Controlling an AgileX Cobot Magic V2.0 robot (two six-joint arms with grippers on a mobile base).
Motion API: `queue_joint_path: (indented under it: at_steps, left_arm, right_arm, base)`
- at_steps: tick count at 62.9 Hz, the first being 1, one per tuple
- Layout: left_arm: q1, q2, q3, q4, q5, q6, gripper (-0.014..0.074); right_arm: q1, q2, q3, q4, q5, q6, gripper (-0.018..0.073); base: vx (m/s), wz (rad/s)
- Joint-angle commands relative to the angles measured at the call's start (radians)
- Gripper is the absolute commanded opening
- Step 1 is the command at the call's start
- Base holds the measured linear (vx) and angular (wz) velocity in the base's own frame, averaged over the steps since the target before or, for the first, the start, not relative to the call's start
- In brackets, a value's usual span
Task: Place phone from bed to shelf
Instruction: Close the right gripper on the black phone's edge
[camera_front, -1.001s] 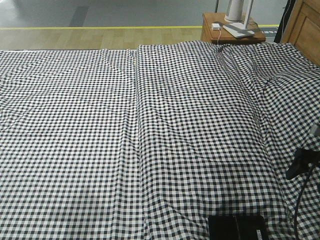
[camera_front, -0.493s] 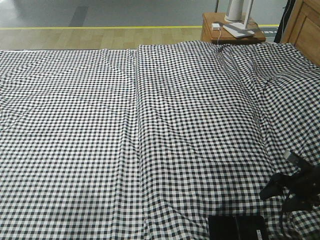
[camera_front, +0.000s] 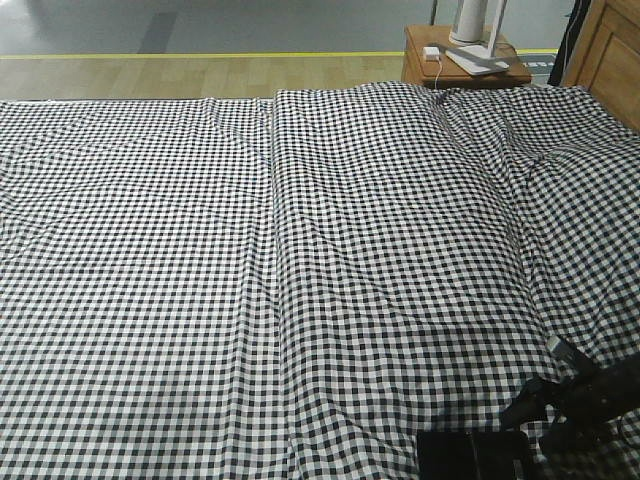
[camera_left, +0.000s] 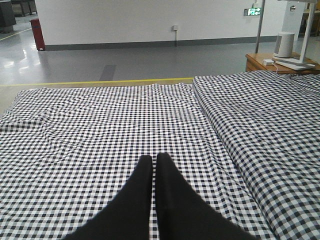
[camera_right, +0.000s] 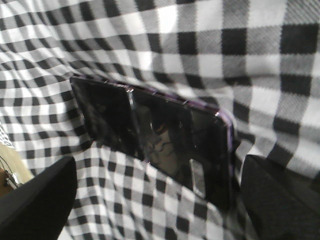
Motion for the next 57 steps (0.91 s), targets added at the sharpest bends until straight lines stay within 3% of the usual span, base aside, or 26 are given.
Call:
queue_joint_path:
  at_steps: [1, 44, 57]
  left_arm:
    - [0.001, -0.006, 0.006, -0.009, -0.075, 0.0, 0.0001]
    - [0.001, -0.006, 0.006, -0.009, -0.075, 0.0, 0.0001]
    - [0.001, -0.006, 0.006, -0.009, -0.075, 0.0, 0.0001]
  right_arm:
    - [-0.005, -0.038, -0.031, 0.02, 0.048, -0.023, 0.0622]
    - [-0.005, 0.108, -0.133, 0.021, 0.153, -0.061, 0.0609]
    - [-0.005, 0.148, -0.133, 0.117, 0.264, -0.142, 0.0606]
  base:
    - [0.0, 0.0]
    - [0.0, 0.0]
    - [0.0, 0.0]
